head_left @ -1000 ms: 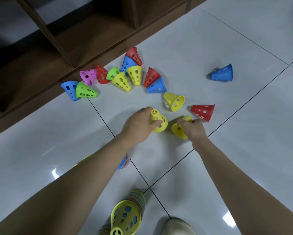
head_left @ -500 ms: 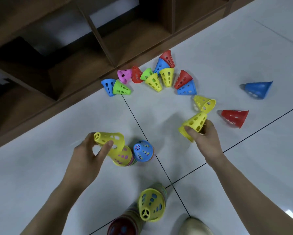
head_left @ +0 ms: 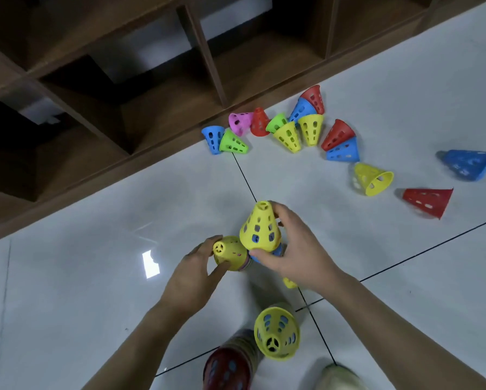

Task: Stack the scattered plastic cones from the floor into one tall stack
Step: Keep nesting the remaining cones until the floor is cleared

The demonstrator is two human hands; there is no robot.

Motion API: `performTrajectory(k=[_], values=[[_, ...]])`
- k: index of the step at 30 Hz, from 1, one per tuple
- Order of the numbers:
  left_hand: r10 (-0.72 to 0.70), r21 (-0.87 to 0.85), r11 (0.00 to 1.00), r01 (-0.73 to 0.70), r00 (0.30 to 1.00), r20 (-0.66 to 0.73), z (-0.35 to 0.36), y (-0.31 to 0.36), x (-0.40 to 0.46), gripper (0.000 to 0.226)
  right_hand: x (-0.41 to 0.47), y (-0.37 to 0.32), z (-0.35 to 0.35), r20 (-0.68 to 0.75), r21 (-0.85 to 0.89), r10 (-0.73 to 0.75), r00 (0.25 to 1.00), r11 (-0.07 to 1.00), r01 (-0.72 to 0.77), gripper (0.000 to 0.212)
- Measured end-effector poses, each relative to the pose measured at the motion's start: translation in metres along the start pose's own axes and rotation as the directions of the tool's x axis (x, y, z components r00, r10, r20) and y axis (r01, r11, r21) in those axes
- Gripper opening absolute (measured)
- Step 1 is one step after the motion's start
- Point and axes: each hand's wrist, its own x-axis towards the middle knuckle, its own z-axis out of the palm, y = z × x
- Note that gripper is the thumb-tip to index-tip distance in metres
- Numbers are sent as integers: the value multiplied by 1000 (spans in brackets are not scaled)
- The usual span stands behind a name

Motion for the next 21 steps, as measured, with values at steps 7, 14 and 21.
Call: performTrajectory(k=[7, 14, 21], values=[[-4, -15, 1000, 6, 991, 136, -20, -23, 18, 64, 3, 33, 13, 137, -298, -119, 983, 942, 155, 58], [23, -29, 999, -21, 999, 49, -29, -21, 80, 52, -6, 66, 7, 169, -391, -41, 985, 915, 105, 70], [59, 103, 992, -66, 996, 70, -23, -20, 187, 44, -74, 83, 4, 184, -442, 319, 930, 871, -212, 39]])
